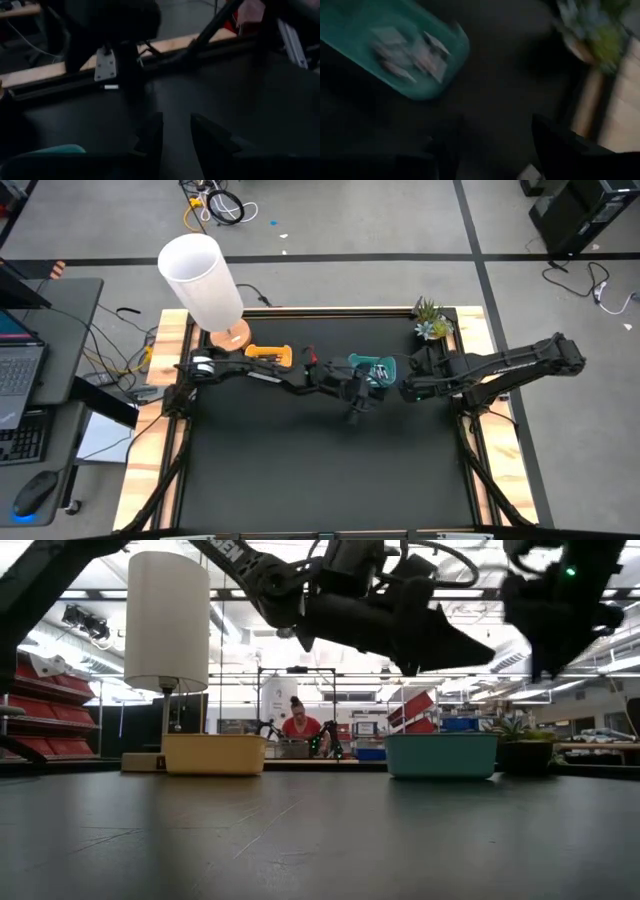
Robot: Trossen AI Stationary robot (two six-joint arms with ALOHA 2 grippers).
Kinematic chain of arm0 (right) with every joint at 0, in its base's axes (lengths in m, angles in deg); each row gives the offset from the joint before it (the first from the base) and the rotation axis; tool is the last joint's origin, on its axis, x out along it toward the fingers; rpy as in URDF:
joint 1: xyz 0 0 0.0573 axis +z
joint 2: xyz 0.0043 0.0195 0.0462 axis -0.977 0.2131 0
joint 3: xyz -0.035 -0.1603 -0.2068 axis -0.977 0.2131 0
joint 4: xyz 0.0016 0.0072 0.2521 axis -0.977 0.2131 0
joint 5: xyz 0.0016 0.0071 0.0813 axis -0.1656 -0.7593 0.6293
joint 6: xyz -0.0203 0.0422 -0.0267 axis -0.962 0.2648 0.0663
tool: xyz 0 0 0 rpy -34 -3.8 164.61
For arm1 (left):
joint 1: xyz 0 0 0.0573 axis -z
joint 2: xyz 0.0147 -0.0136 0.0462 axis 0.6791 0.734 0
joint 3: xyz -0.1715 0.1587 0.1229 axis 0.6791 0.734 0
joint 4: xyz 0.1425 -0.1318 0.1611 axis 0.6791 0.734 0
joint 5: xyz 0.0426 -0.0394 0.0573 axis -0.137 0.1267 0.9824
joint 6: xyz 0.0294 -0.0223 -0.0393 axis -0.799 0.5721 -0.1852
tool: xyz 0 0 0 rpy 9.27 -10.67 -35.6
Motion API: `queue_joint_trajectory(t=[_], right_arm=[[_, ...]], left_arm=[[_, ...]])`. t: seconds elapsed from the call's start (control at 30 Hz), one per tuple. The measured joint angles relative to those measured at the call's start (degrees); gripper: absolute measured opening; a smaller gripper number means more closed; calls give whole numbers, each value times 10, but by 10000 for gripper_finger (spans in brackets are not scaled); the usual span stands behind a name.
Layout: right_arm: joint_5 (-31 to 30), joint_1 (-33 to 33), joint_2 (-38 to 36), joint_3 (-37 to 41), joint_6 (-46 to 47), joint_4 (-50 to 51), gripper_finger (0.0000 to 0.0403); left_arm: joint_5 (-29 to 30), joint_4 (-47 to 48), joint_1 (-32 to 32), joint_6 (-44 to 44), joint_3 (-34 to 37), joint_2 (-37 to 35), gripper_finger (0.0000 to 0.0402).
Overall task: Sort batteries
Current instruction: Put the silver battery into the blue bin
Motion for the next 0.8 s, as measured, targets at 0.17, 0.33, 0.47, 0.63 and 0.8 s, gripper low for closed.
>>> queue_joint_trajectory(t=[0.17, 0.33, 0.47, 0.63, 0.8], right_arm=[[68, 26, 14, 1, -20, 64, 195], [145, 97, 37, 11, -77, 49, 179], [222, 149, 91, 53, -175, 60, 170], [278, 134, 211, 52, -318, 97, 163], [259, 117, 309, 45, -494, 101, 162]], left_arm=[[70, -56, 22, -3, 43, -4, 104], [94, -88, 35, 9, 91, -4, 92], [156, -115, 45, 25, 120, -4, 91], [198, -150, 55, 58, 155, -8, 90], [257, -226, 83, 69, 226, -38, 90]])
